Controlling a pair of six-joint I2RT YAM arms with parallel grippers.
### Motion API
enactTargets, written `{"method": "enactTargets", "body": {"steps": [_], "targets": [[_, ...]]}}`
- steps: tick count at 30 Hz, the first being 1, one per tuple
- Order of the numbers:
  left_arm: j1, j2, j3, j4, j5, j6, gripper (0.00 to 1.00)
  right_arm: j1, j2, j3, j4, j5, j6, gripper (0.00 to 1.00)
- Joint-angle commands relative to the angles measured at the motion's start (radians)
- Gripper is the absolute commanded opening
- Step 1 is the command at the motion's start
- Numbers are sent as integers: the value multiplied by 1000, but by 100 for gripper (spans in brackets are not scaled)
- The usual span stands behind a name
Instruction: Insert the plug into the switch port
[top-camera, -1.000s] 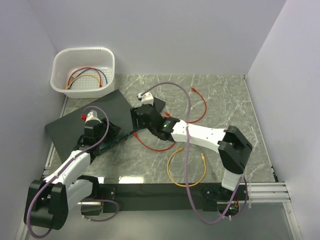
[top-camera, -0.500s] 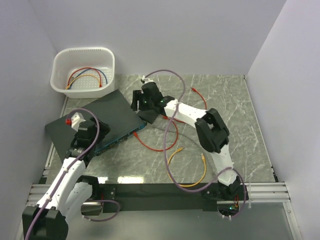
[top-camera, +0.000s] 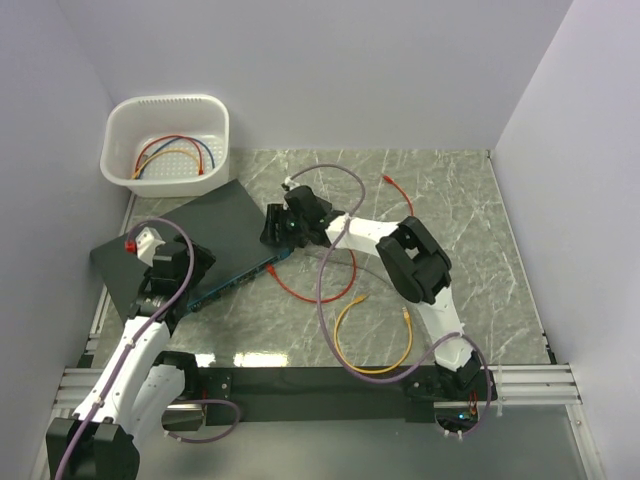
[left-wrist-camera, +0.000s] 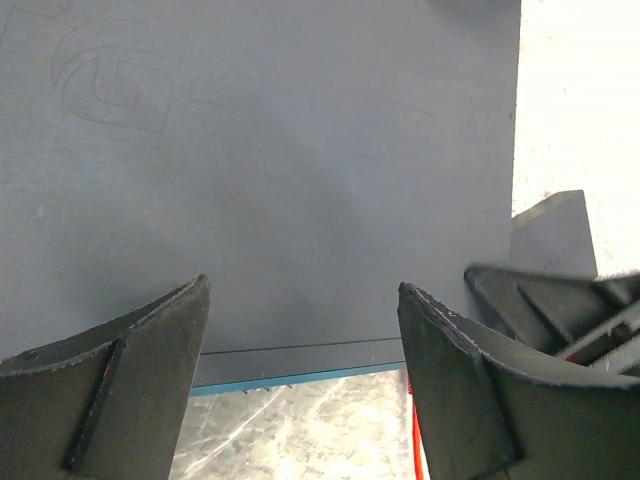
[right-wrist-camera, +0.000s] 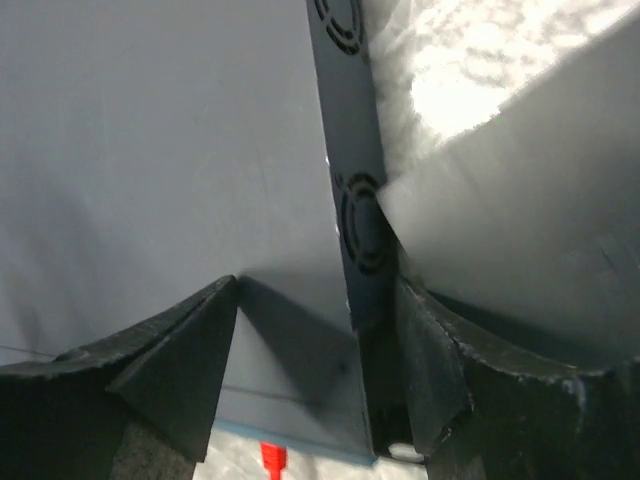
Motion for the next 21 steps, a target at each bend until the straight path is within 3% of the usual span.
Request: {"method": "enactTargets", "body": {"steps": [1,5,15,21], "targets": [[5,0,-5,50,24,0,81,62,-128,-131,43,6,39,69],[5,6,-21,68,38,0,81,119,-191,-246,61,54,42,68],[5,4,-35,93,48,8,80,191,-279,-311,20,112,42,67],[5,24,-52,137,82,11,80,220,-341,-313,-75,304,1,67]]}}
